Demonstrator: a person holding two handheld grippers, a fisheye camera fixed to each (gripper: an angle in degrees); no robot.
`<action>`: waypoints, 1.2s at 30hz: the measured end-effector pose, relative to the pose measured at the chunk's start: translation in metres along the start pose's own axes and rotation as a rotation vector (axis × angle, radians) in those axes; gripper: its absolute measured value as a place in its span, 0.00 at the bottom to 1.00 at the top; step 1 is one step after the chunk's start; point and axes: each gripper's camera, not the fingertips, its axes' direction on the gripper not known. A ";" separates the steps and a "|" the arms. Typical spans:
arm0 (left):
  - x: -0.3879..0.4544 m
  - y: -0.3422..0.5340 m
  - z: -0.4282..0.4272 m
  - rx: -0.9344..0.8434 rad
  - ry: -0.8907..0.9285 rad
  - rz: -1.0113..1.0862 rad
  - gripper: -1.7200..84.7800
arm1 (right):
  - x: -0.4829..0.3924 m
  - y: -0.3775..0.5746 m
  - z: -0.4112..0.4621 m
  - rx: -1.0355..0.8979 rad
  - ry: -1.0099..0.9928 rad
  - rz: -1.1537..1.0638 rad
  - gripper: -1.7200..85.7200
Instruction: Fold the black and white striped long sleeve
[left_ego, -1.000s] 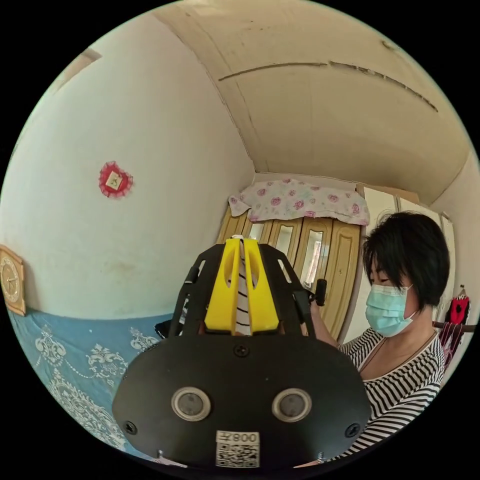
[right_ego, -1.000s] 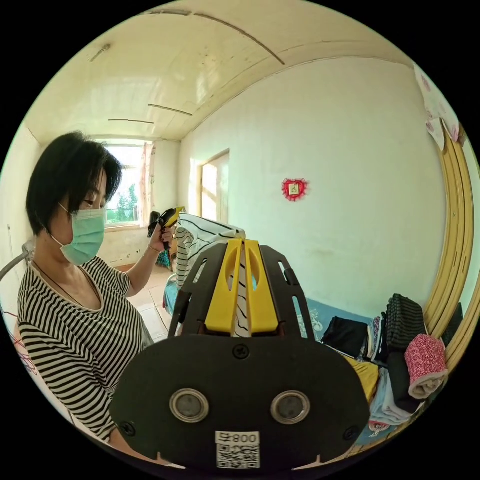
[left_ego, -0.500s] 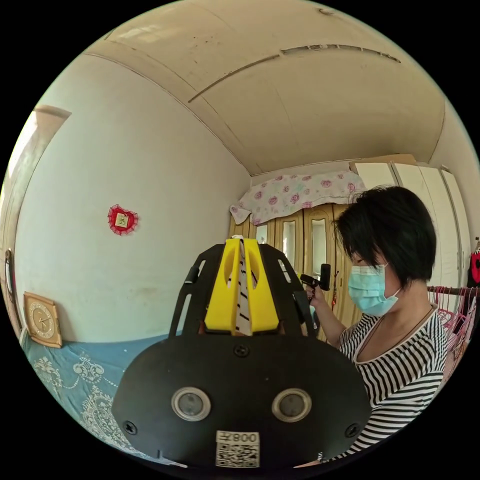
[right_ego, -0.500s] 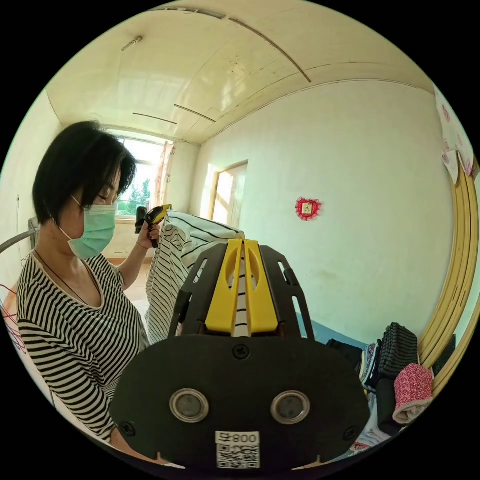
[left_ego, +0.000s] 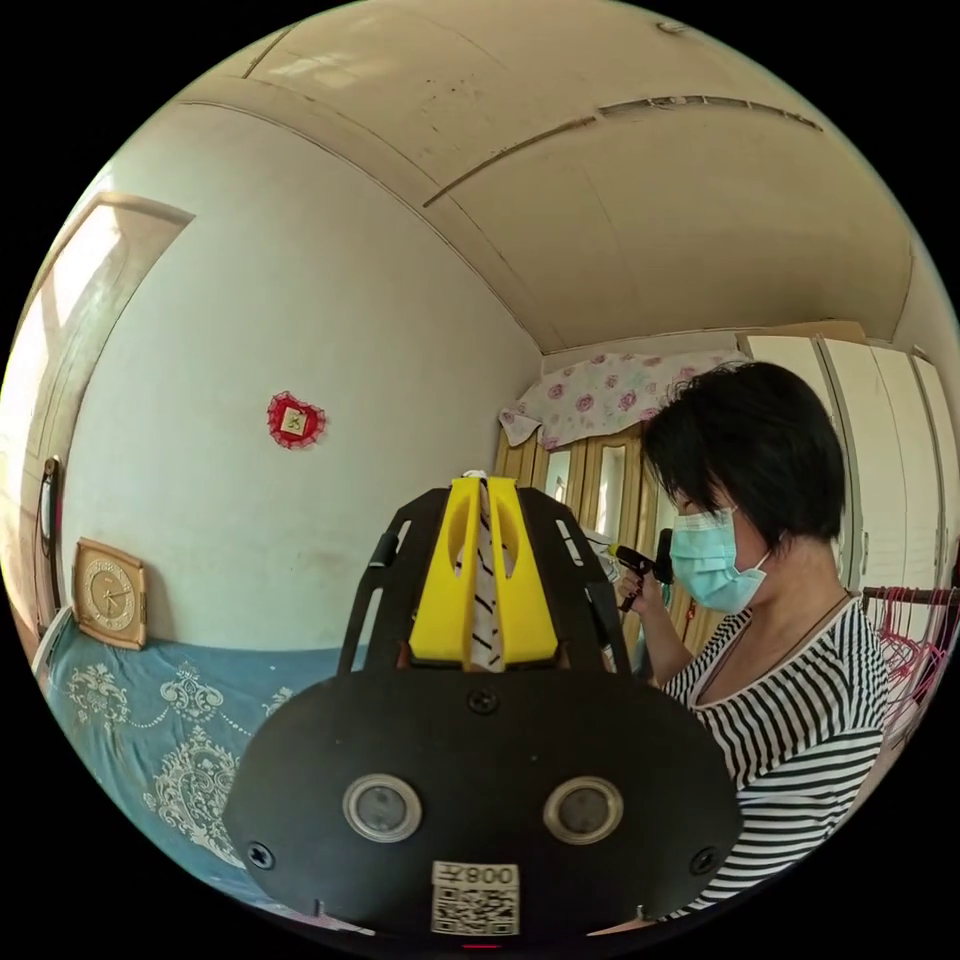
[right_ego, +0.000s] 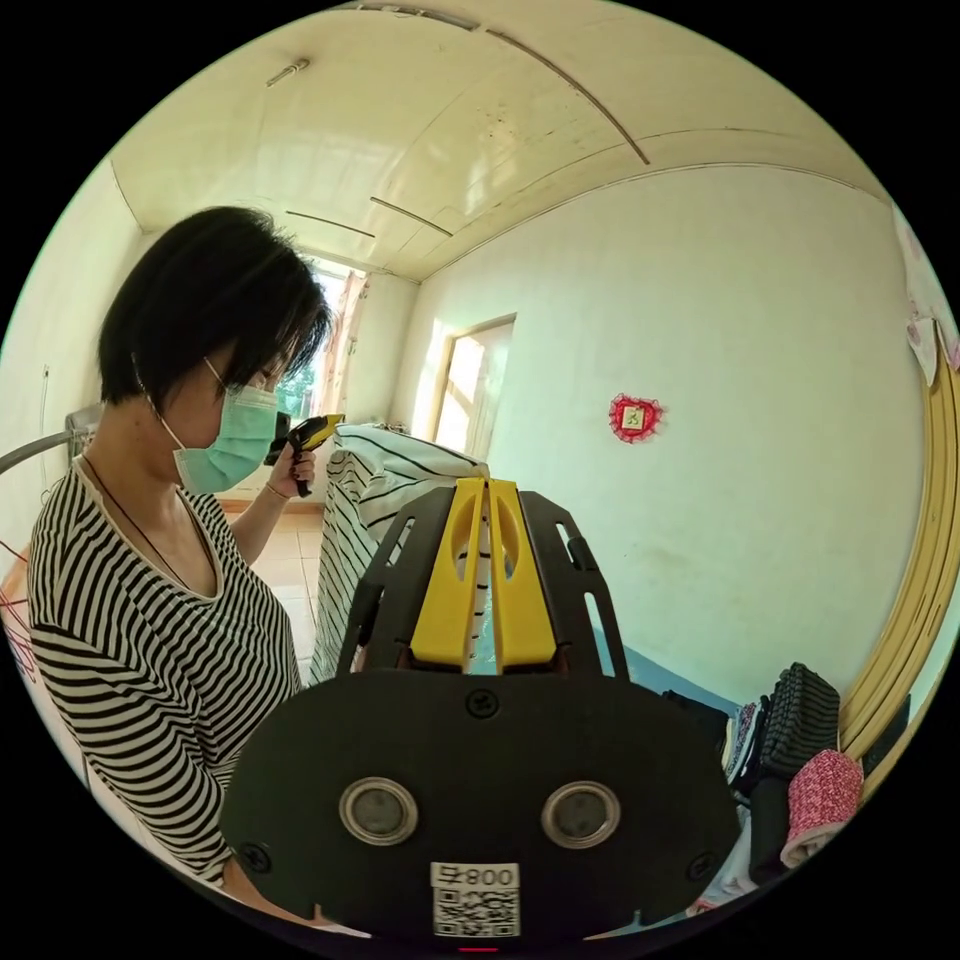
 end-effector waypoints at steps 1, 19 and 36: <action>-0.004 0.005 -0.003 0.002 -0.006 -0.004 0.04 | 0.004 -0.001 0.010 -0.002 -0.005 -0.002 0.02; -0.053 0.053 0.031 0.001 -0.115 -0.015 0.04 | 0.048 -0.011 0.194 -0.065 0.002 -0.018 0.02; -0.385 0.148 0.377 -0.426 -0.386 -0.392 0.05 | 0.334 0.073 0.711 -0.563 0.019 0.299 0.03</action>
